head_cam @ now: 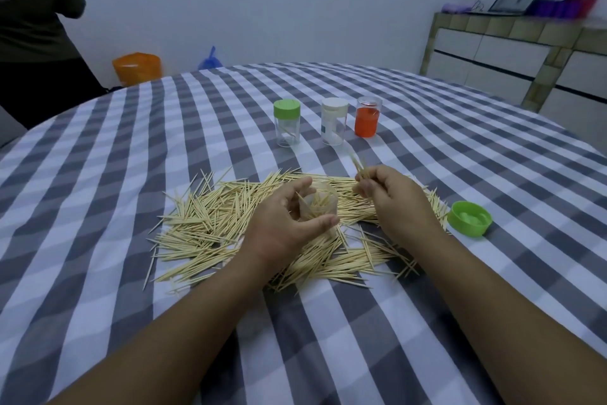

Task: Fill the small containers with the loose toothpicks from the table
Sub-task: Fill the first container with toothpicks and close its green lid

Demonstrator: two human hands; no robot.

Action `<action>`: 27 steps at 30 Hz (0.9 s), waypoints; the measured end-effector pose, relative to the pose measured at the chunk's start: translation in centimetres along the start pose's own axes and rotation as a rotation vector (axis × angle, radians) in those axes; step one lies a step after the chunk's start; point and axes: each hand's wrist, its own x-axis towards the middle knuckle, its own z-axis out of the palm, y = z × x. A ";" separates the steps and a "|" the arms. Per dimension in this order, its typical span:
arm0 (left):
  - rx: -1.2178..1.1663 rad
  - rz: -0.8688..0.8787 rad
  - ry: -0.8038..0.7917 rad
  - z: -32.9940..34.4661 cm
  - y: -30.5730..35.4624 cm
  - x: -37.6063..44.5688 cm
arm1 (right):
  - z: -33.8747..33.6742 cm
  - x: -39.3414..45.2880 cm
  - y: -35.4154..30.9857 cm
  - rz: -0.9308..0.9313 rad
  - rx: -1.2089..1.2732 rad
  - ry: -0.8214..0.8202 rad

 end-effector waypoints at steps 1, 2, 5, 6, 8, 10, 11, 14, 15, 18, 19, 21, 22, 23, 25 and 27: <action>0.003 0.007 0.004 0.1 0.0 -0.1 | 0.1 -0.1 -0.4 0.019 0.129 0.005; 0.006 0.011 0.006 0.1 0.1 -0.1 | 0.2 -0.3 -0.7 0.045 0.248 0.001; 0.026 0.026 0.005 0.3 0.1 -0.2 | 0.6 -0.5 -1.4 0.158 0.587 -0.025; 0.035 0.031 0.007 0.4 0.2 -0.2 | 0.7 -0.5 -1.6 0.186 0.676 -0.016; 0.045 0.038 0.010 0.4 0.2 -0.2 | 0.8 -0.5 -2.1 0.203 0.833 0.038; 0.045 0.041 0.010 0.4 0.2 -0.2 | 0.8 -0.6 -2.6 0.188 0.984 0.116; 0.043 0.039 0.009 0.5 0.2 -0.2 | 0.9 -0.7 -2.9 0.171 1.037 0.156; 0.033 0.039 0.006 0.5 0.1 -0.2 | 1.2 -1.0 -3.4 0.145 1.135 0.222; 0.030 0.040 0.008 0.6 0.1 -0.2 | 1.4 -1.1 -3.5 0.156 1.168 0.227; 0.031 0.045 0.009 0.6 0.2 -0.2 | 2.0 -1.2 -3.9 0.197 1.227 0.216; 0.027 0.044 0.008 0.6 0.1 -0.2 | 2.2 -1.2 -3.9 0.202 1.231 0.208; 0.021 0.041 0.008 0.5 0.1 -0.2 | 2.5 -1.2 -4.0 0.207 1.238 0.197; 0.020 0.042 0.009 0.5 0.1 -0.2 | 2.5 -1.2 -4.1 0.208 1.246 0.194; 0.019 0.043 0.010 0.5 0.1 -0.2 | 2.5 -1.1 -4.1 0.204 1.250 0.196; 0.014 0.040 0.011 0.5 0.1 -0.2 | 2.3 -1.0 -4.1 0.186 1.259 0.210; 0.014 0.038 0.011 0.6 0.0 -0.1 | 2.3 -0.9 -4.2 0.176 1.266 0.214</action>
